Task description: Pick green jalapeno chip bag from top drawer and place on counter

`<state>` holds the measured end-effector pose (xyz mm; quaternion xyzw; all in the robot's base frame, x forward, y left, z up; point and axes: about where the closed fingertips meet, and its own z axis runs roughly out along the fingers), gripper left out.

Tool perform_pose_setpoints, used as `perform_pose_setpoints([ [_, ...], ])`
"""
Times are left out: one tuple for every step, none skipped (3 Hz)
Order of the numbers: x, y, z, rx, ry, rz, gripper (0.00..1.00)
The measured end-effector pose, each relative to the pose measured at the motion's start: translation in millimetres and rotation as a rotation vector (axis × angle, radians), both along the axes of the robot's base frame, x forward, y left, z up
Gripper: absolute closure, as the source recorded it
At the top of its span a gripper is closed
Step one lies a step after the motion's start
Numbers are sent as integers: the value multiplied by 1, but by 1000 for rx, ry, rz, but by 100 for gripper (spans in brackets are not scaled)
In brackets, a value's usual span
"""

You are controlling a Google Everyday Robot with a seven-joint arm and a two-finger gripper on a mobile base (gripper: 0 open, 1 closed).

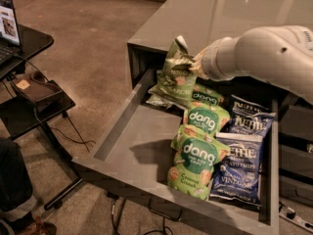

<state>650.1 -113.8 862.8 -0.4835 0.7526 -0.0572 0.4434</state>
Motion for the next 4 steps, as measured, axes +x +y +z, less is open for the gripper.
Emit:
perform_pose_setpoints([
  [-11,-8,22,25,-39,5,100],
  [-11,-28,31,53,-34,-16,100],
  [-5,-58,29,105,-1,-62,100],
  [0,-98,24,189,27,-103,100],
])
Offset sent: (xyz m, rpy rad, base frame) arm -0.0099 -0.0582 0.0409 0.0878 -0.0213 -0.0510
